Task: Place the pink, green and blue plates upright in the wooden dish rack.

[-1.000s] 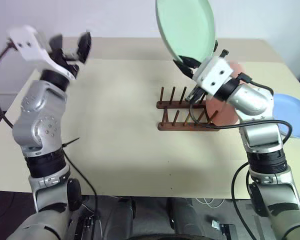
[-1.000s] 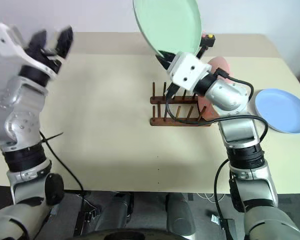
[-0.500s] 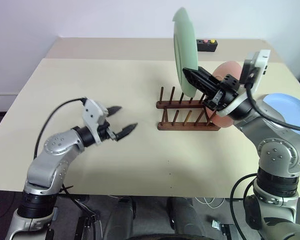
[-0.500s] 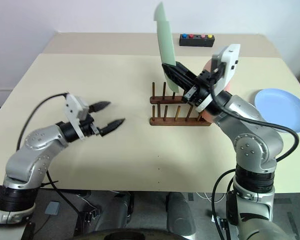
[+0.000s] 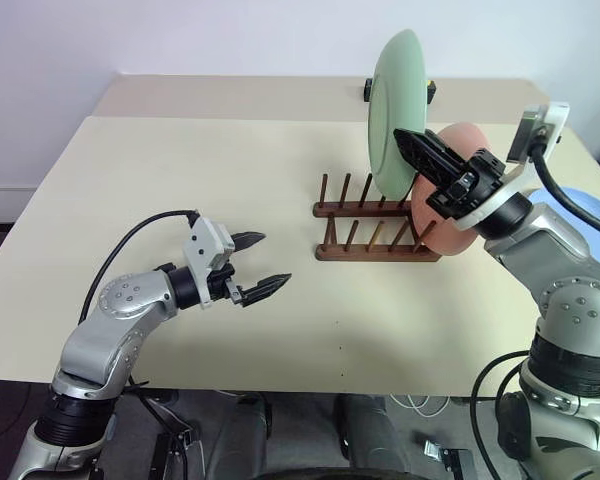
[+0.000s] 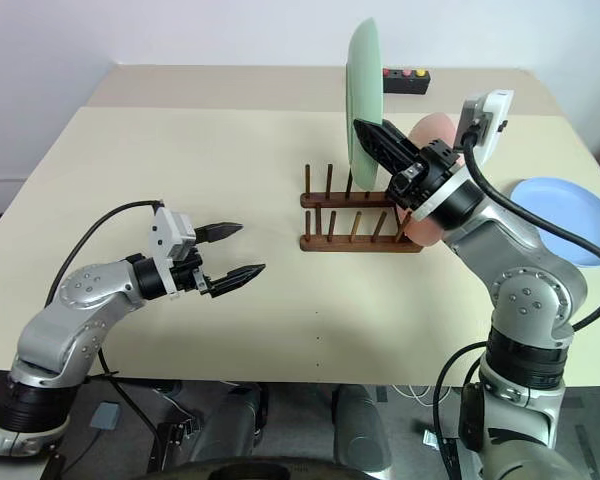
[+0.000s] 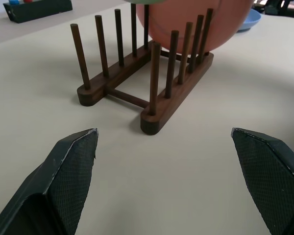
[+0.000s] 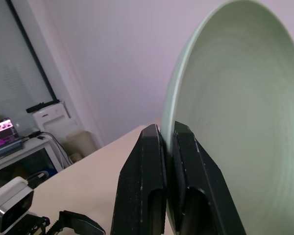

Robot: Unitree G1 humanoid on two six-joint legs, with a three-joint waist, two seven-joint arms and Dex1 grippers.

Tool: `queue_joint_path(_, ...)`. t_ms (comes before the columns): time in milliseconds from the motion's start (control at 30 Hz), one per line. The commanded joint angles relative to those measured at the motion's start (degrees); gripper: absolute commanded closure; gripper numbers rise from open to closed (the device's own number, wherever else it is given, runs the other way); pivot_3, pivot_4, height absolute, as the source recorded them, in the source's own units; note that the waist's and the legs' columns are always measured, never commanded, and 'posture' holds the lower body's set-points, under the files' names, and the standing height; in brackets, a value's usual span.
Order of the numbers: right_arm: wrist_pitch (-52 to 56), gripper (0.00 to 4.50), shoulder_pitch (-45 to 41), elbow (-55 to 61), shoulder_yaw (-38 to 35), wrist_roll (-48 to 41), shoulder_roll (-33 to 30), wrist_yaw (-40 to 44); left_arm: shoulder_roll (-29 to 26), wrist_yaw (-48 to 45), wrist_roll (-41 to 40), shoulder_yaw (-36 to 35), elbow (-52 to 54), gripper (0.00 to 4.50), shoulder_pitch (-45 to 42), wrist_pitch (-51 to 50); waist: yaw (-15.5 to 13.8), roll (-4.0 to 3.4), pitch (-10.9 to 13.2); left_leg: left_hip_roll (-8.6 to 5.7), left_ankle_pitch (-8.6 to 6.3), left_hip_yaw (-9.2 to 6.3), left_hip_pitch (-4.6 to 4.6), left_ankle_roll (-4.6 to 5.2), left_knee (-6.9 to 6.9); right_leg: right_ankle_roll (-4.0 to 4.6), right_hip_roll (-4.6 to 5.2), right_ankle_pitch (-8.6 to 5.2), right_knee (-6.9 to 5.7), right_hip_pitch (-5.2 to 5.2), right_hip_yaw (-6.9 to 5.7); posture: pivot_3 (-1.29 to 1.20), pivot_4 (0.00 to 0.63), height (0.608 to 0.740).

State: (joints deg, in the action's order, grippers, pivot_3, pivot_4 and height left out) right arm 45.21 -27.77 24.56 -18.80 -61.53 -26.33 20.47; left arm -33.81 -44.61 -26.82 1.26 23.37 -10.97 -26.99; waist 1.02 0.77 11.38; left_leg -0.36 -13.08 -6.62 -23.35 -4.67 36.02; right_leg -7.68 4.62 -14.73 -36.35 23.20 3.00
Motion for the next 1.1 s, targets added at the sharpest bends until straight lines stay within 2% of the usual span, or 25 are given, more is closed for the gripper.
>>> queue_joint_path(33,-0.3,4.50,0.4,1.0,-1.0,-1.9,-0.7,-0.7,-0.2,0.1,0.3,-0.5,1.7,0.04,0.1,0.9,0.0,0.00,0.0,0.00,0.00,0.00,0.00,0.00,0.00,0.00,0.00,0.00,0.00,0.00,0.00,0.00,0.150,0.734)
queue_joint_path(833,0.7,4.50,6.7,0.6,-2.1,-8.9,-3.0,-3.8,0.0,-0.3,2.3,0.0,0.8,0.04,-0.2,1.3,0.0,0.00,0.0,0.00,0.00,0.00,0.00,0.00,0.00,0.10,0.00,-0.06,0.02,0.00,0.00,0.00,0.150,0.734)
queue_joint_path(933,0.4,3.48,6.9,0.4,-2.0,-9.0,-3.2,-3.8,0.1,-0.4,2.5,0.0,0.7,0.00,-0.3,1.3,0.0,0.00,0.0,0.00,0.00,0.00,0.00,0.00,0.01,0.11,0.00,-0.07,0.02,-0.01,0.00,0.00,0.150,0.734)
queue_joint_path(1000,0.3,2.57,7.0,0.4,-2.0,-8.9,-3.3,-3.8,0.2,-0.4,2.6,0.0,0.7,0.00,-0.2,1.4,0.0,0.00,0.0,0.00,0.00,0.01,0.00,0.00,0.01,0.11,0.00,-0.07,0.02,0.00,0.00,0.00,0.150,0.734)
queue_joint_path(1100,0.0,0.98,6.9,0.2,-1.9,-8.2,-3.7,-3.8,0.2,-0.4,2.7,0.0,0.7,0.00,-0.2,1.4,0.0,0.00,0.0,0.00,0.00,0.00,0.00,0.00,0.00,0.09,0.00,-0.06,0.02,0.00,0.00,0.00,0.150,0.734)
